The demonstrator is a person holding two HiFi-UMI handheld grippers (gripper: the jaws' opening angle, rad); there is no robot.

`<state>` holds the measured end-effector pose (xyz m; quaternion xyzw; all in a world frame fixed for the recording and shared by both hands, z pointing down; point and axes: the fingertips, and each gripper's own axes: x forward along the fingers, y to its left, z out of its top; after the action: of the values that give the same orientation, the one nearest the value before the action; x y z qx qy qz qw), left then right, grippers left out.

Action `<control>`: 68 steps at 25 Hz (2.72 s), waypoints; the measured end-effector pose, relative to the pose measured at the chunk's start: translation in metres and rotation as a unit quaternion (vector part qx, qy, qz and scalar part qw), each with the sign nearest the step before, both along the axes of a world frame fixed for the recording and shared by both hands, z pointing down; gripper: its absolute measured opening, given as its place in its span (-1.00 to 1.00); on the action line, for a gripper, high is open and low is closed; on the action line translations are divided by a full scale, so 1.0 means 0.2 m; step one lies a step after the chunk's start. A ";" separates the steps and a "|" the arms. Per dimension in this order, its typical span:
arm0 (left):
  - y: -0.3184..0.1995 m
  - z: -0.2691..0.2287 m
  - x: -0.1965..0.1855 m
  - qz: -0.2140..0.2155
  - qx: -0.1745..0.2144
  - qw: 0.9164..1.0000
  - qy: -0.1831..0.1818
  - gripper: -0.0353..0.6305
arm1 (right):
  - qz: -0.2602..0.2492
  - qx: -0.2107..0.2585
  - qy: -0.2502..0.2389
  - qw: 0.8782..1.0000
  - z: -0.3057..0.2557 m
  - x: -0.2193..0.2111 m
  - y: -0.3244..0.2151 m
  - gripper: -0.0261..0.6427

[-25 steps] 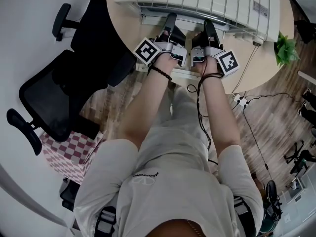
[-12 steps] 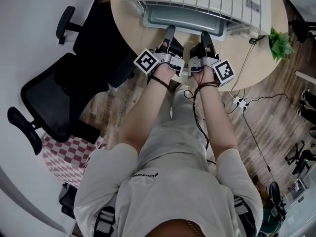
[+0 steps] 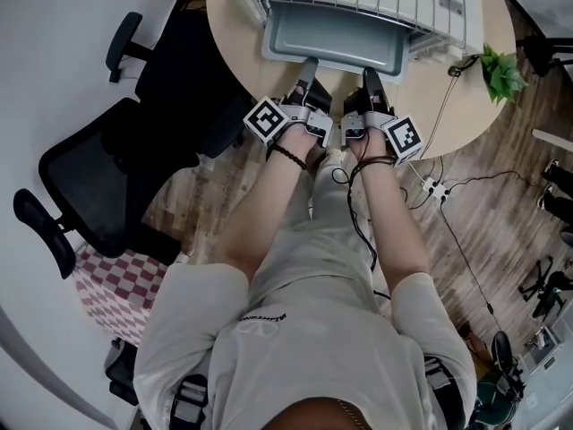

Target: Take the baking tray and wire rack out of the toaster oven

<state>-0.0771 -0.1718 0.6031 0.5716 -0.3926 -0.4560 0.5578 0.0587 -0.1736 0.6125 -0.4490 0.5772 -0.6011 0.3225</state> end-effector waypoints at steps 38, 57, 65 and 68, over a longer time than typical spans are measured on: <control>0.80 -0.22 0.02 -0.013 0.013 1.000 -0.014 -0.88 | -0.057 0.013 -0.001 0.998 -0.25 0.00 0.78 -0.83; 1.11 -0.80 0.17 -0.011 0.045 0.998 -0.048 -0.88 | -0.085 0.061 -0.014 0.994 -0.80 0.14 1.08 -0.83; 1.06 -1.03 0.21 -0.017 0.074 0.995 -0.057 -0.88 | -0.088 0.086 -0.018 0.992 -1.03 0.19 1.03 -0.83; 0.95 -1.12 0.24 -0.017 0.087 0.994 -0.058 -0.88 | -0.088 0.100 -0.019 0.991 -1.12 0.21 0.93 -0.83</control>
<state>-0.0294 0.0191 0.3783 0.6364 -0.3928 -0.4640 0.4749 0.1014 0.0117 0.3889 -0.3505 0.6652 -0.5751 0.3225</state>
